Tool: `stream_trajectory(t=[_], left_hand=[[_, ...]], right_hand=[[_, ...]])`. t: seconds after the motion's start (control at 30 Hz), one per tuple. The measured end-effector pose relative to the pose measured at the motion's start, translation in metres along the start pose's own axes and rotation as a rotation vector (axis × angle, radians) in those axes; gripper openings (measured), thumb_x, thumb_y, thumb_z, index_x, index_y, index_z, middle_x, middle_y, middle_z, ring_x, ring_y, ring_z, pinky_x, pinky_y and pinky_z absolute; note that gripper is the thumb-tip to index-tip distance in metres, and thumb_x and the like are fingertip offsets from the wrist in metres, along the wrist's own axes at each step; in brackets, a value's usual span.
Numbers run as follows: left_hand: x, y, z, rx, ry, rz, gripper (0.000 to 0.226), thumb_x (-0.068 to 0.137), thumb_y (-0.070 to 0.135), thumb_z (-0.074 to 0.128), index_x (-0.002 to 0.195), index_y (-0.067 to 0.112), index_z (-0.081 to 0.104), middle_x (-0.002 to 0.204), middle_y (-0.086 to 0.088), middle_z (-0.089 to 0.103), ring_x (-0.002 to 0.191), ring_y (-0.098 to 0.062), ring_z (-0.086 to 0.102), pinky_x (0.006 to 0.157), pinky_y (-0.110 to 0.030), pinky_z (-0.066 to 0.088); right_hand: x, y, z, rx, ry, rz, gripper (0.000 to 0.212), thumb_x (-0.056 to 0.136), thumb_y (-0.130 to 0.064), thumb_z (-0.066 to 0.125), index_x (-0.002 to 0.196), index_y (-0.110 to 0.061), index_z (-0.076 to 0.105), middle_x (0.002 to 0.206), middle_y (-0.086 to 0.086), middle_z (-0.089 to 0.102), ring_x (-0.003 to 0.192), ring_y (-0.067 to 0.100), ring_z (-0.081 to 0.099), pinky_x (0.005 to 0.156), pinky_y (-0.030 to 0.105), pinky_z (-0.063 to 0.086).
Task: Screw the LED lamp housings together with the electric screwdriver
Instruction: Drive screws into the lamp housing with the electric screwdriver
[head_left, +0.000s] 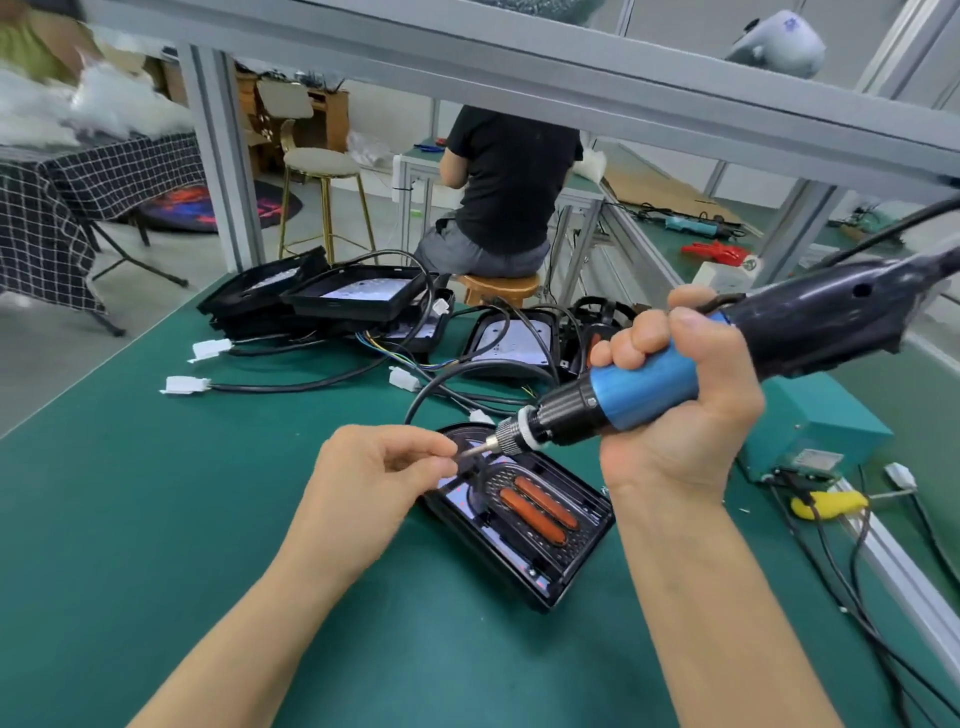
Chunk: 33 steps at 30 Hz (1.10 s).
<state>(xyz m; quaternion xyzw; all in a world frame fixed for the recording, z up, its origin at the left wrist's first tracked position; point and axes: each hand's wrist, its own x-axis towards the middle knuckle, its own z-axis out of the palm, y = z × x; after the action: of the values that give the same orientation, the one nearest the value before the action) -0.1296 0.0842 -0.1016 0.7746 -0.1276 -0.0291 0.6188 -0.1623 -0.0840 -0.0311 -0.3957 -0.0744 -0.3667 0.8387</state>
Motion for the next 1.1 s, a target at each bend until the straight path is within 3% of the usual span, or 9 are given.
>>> stream_trajectory(t=[0.07,0.2,0.27,0.43,0.63,0.83,0.97,1.1], left_hand=[[0.0,-0.002,-0.002,0.268,0.039,0.077,0.014,0.081,0.011,0.07,0.082,0.023,0.076,0.07,0.012,0.071,0.068,-0.001,0.062,0.064,-0.006,0.042],[0.0,-0.005,0.002,0.478,0.094,0.158,0.015,0.086,0.015,0.065,0.089,0.027,0.075,0.061,0.017,0.059,0.069,-0.015,0.053,0.071,-0.025,0.043],[-0.001,-0.008,0.005,0.511,0.118,0.185,0.016,0.087,0.016,0.064,0.09,0.028,0.074,0.059,0.016,0.057,0.068,-0.018,0.051,0.067,-0.028,0.041],[0.0,-0.016,0.011,0.617,0.083,0.187,0.018,0.092,0.02,0.056,0.097,0.03,0.07,0.091,0.01,0.072,0.084,-0.024,0.061,0.071,-0.029,0.043],[0.004,-0.024,0.011,0.618,0.043,0.184,0.021,0.091,0.015,0.055,0.1,0.023,0.071,0.094,0.002,0.073,0.089,-0.029,0.063,0.079,-0.036,0.047],[0.004,-0.032,0.013,0.644,0.022,0.158,0.025,0.093,0.014,0.051,0.107,0.023,0.07,0.105,0.003,0.072,0.097,-0.029,0.063,0.083,-0.037,0.047],[0.006,-0.034,0.013,0.692,0.03,0.165,0.024,0.094,0.017,0.05,0.105,0.026,0.069,0.099,0.003,0.072,0.089,-0.029,0.06,0.076,-0.034,0.046],[0.008,-0.035,0.014,0.744,0.034,0.186,0.022,0.094,0.019,0.05,0.104,0.028,0.068,0.098,0.004,0.071,0.086,-0.029,0.059,0.07,-0.031,0.042]], right_hand=[[0.0,0.009,-0.002,-0.049,-0.005,0.006,0.013,0.071,-0.006,0.052,0.079,-0.015,0.055,0.054,-0.001,0.048,0.045,0.013,0.045,0.055,0.027,0.04],[-0.004,0.027,-0.005,-0.137,-0.019,0.035,0.018,0.066,-0.005,0.059,0.079,-0.016,0.055,0.054,0.0,0.047,0.045,0.014,0.045,0.055,0.028,0.04],[-0.005,0.034,-0.006,-0.159,-0.018,0.037,0.017,0.063,-0.007,0.063,0.073,-0.019,0.058,0.057,0.003,0.046,0.045,0.016,0.045,0.054,0.028,0.04],[-0.005,0.044,-0.006,-0.251,-0.061,-0.003,0.02,0.065,-0.005,0.061,0.068,-0.025,0.063,0.06,0.008,0.046,0.044,0.018,0.045,0.054,0.028,0.039],[-0.004,0.052,-0.004,-0.359,-0.127,-0.032,0.015,0.063,-0.01,0.061,0.061,-0.024,0.064,0.054,0.003,0.048,0.061,0.027,0.044,0.063,0.034,0.039],[-0.008,0.056,-0.001,-0.353,-0.237,0.003,0.014,0.064,-0.013,0.061,0.067,-0.027,0.063,0.055,-0.003,0.054,0.047,0.023,0.044,0.058,0.031,0.04],[-0.008,0.055,0.002,-0.334,-0.387,0.067,0.014,0.066,-0.01,0.061,0.071,-0.023,0.06,0.056,-0.001,0.052,0.048,0.018,0.048,0.056,0.029,0.043],[-0.008,0.052,0.002,-0.322,-0.423,0.129,0.017,0.065,-0.011,0.063,0.075,-0.025,0.063,0.06,0.0,0.053,0.048,0.02,0.049,0.058,0.032,0.044]])
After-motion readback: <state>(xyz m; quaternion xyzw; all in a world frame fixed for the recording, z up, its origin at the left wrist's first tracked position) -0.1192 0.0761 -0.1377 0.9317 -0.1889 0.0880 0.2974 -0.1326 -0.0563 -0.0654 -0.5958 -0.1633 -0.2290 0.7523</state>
